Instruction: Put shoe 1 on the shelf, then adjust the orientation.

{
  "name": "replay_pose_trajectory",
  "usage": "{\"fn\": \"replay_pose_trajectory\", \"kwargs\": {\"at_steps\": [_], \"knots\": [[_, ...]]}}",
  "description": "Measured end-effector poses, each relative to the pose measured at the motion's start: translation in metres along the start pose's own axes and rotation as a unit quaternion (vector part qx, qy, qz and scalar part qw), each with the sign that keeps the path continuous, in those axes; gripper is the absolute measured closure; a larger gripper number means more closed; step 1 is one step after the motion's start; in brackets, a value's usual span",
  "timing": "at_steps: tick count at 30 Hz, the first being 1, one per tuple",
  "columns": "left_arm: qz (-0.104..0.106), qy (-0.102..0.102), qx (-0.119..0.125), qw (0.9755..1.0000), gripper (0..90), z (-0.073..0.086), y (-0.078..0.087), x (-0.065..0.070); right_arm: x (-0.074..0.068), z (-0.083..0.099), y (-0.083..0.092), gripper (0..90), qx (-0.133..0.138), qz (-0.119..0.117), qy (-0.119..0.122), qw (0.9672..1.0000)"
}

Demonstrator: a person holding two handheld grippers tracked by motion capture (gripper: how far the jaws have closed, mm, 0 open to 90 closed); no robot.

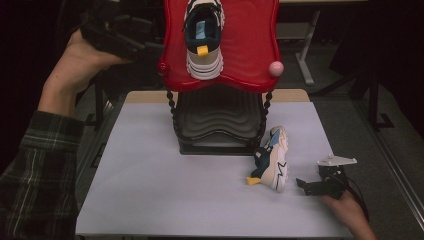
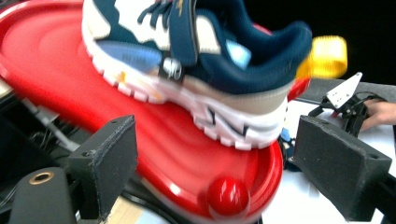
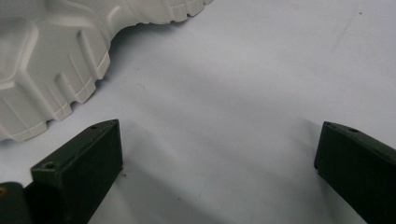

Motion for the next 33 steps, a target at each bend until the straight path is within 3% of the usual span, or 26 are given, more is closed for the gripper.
{"fn": "replay_pose_trajectory", "kwargs": {"at_steps": [14, 19, 29, 33], "knots": [[-0.022, 0.032, -0.017, 0.9991, 13.7, 0.067, 0.023, 0.014, 0.000, 0.000, 0.000, 0.3, 0.000, 0.000, 0.000, 1.0000], [-0.024, 0.045, -0.024, 0.9984, 14.0, 0.095, 0.021, 0.018, 0.000, 0.000, 0.000, 0.3, -0.001, -0.001, -0.001, 1.0000], [-0.039, 0.073, -0.016, 0.9965, 14.4, 0.158, 0.013, 0.033, 0.000, -0.001, 0.000, 0.4, -0.001, -0.001, 0.000, 1.0000], [-0.050, 0.084, -0.026, 0.9949, 14.4, 0.186, 0.005, 0.046, 0.001, -0.004, 0.004, 10.6, -0.010, -0.005, -0.004, 0.9999]]}}
Point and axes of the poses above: each handheld gripper's, and its own axes: y roughly backward along the jaws, z roughly out of its underside, x roughly to its right, the point moved 4 cm from there along -y, roughly forward along the jaws, and after that the axes turned 4 degrees about y, right-handed, at the moved point
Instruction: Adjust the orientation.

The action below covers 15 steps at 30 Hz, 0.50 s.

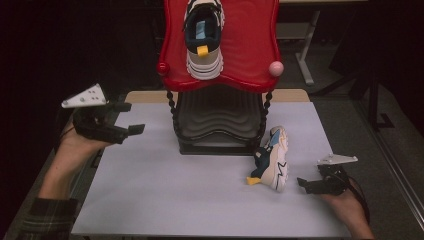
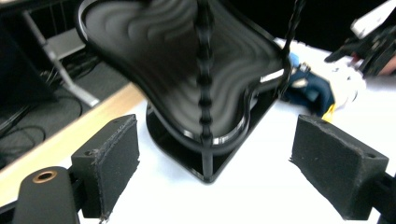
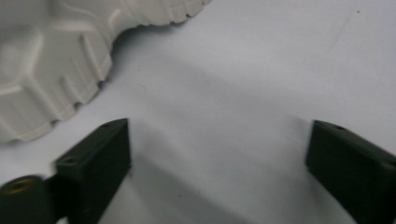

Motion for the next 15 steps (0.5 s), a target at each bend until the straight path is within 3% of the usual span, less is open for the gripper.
{"fn": "replay_pose_trajectory", "kwargs": {"at_steps": [3, 7, 11, 15], "knots": [[-0.004, 0.003, -0.003, 1.0000, 14.4, 0.019, -0.005, 0.009, 0.000, -0.003, 0.006, 15.5, 0.007, -0.011, -0.011, 0.9999], [-0.005, 0.011, -0.011, 0.9999, 14.4, 0.047, -0.017, 0.022, -0.002, -0.012, 0.018, 29.1, 0.035, -0.027, -0.009, 0.9990], [0.002, 0.023, -0.023, 0.9995, 14.4, 0.072, -0.031, 0.029, -0.003, -0.021, 0.030, 48.4, 0.068, -0.048, -0.002, 0.9965], [0.002, 0.022, -0.043, 0.9988, 14.4, 0.097, -0.046, 0.034, -0.008, -0.032, 0.036, 73.5, 0.096, -0.079, 0.014, 0.9921]]}}
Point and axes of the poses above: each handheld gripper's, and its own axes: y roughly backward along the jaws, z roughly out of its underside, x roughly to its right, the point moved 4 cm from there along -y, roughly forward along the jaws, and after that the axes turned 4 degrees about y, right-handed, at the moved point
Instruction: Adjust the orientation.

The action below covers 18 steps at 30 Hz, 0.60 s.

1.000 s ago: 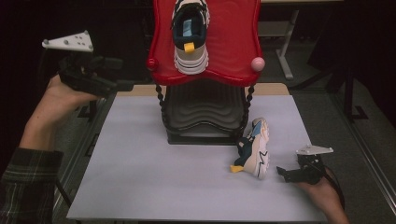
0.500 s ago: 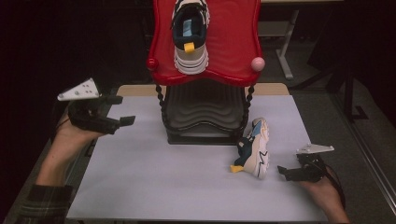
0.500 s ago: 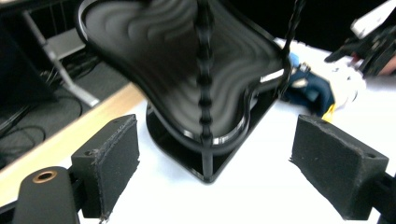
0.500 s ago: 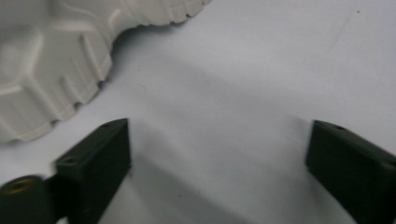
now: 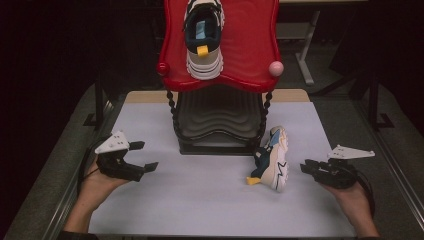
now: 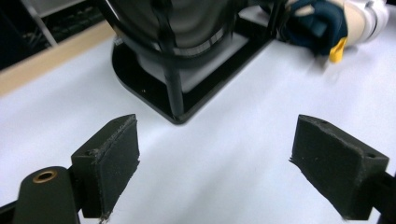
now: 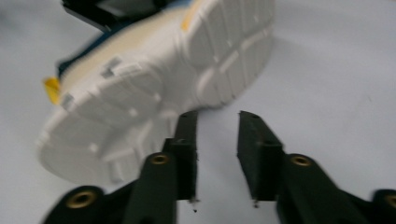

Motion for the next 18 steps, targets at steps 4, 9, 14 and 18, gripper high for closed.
{"fn": "replay_pose_trajectory", "kwargs": {"at_steps": [4, 9, 14, 18], "knots": [[0.007, 0.009, -0.013, 0.9999, 14.4, 0.020, -0.015, 0.003, -0.005, -0.014, -0.002, 89.3, 0.011, -0.015, 0.014, 0.9997], [-0.002, 0.014, -0.049, 0.9987, 14.4, 0.045, -0.034, 0.000, -0.007, -0.036, -0.011, 89.5, 0.015, -0.038, 0.021, 0.9989], [-0.005, 0.027, -0.070, 0.9972, 14.5, 0.063, -0.045, -0.006, -0.008, -0.058, -0.019, 89.5, 0.030, -0.049, 0.024, 0.9980], [-0.014, 0.025, -0.079, 0.9965, 14.4, 0.072, -0.046, -0.013, -0.006, -0.072, -0.029, 89.6, 0.034, -0.057, 0.022, 0.9976]]}}
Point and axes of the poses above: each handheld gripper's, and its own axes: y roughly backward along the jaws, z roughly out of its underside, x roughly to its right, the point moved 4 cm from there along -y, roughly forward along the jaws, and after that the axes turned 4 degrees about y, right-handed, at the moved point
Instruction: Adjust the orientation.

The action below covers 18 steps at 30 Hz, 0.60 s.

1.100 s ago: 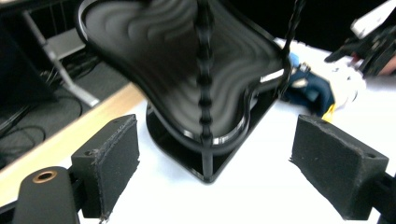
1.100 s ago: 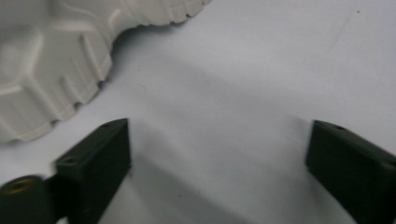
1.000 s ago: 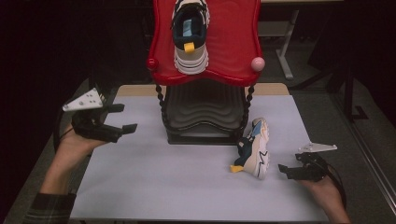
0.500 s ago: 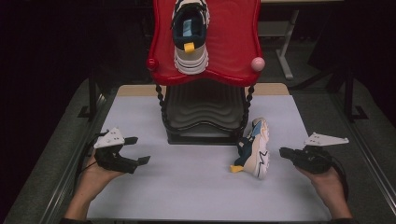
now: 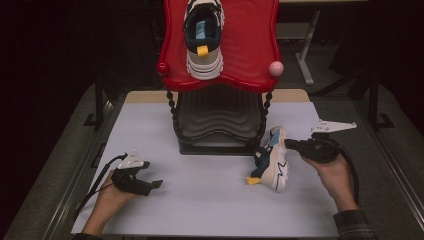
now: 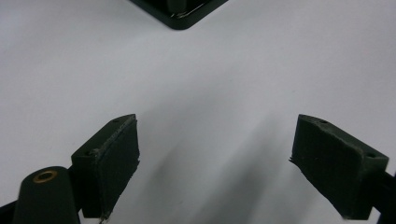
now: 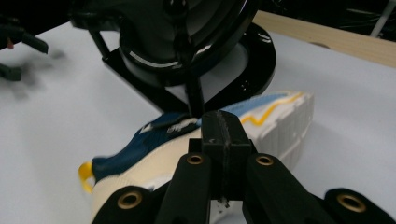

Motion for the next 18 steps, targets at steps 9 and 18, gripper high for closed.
{"fn": "replay_pose_trajectory", "kwargs": {"at_steps": [9, 18], "knots": [[-0.002, -0.007, -0.003, 1.0000, 14.3, 0.015, -0.010, -0.007, 0.018, -0.011, -0.022, 89.6, -0.020, 0.027, -0.005, 0.9994], [-0.002, -0.008, -0.002, 1.0000, 14.0, 0.016, -0.010, -0.007, 0.024, -0.007, -0.018, 89.8, -0.020, 0.036, -0.011, 0.9991]]}}
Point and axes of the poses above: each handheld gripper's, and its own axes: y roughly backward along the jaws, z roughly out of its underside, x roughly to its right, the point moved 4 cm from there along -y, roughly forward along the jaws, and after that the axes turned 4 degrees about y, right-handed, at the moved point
